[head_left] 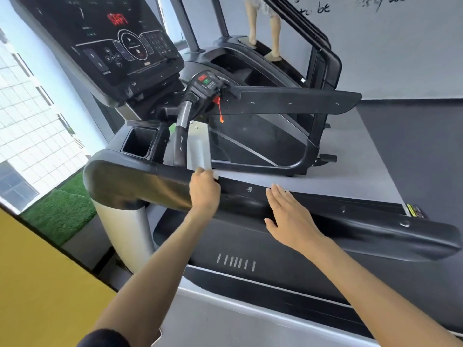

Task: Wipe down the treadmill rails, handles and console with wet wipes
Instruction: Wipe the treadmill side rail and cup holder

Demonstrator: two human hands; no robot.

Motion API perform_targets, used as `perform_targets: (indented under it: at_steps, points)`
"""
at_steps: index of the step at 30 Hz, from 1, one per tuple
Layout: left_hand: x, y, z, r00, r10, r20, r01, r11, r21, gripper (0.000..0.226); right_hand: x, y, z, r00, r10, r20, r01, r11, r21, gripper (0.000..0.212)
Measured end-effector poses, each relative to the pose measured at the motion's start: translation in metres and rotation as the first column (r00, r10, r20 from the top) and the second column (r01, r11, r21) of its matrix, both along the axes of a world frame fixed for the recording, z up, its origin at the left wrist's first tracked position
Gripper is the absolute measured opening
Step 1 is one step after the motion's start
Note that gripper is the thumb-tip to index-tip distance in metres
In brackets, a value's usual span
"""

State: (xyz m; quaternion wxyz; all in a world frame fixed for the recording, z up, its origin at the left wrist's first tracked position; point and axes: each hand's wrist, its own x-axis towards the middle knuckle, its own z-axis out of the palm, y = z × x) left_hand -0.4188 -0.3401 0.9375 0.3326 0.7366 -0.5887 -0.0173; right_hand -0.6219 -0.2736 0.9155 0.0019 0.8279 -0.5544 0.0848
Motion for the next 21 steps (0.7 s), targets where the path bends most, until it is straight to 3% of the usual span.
perform_targets:
  at_steps: [2,5,7,10,14,18,21]
  points:
    - [-0.021,0.009,-0.002,0.989,-0.146,-0.007,0.146,0.989,0.008,0.030,0.000,0.001,-0.001,1.000,0.007,0.004,-0.006,1.000,-0.013,0.070]
    - [-0.031,0.020,0.008,0.861,-0.508,0.013,0.508,0.861,0.017,0.026,0.000,0.002,0.000,1.000,0.014,0.010,-0.014,1.000,-0.026,0.071]
    - [-0.012,0.007,0.028,0.903,-0.430,0.008,0.430,0.903,-0.022,0.024,-0.001,0.002,0.001,1.000,0.021,0.014,-0.021,1.000,-0.011,0.071]
    - [0.025,-0.018,0.047,0.991,-0.130,0.018,0.130,0.992,0.007,0.018,-0.003,0.003,0.003,0.999,0.028,0.023,-0.028,1.000,-0.002,0.071]
    - [-0.006,-0.002,0.014,0.990,-0.023,0.138,0.008,0.994,0.105,0.022,-0.004,0.002,0.002,0.998,0.042,0.037,-0.042,0.999,0.005,0.071]
    - [-0.051,0.018,-0.008,0.991,-0.050,0.127,0.050,0.999,0.003,0.023,-0.005,0.003,0.001,0.999,0.038,0.025,-0.039,0.999,0.014,0.072]
    - [-0.058,0.024,-0.010,0.944,-0.328,0.043,0.328,0.945,0.013,0.023,-0.003,0.003,0.005,0.999,0.032,0.033,-0.032,0.999,0.021,0.071]
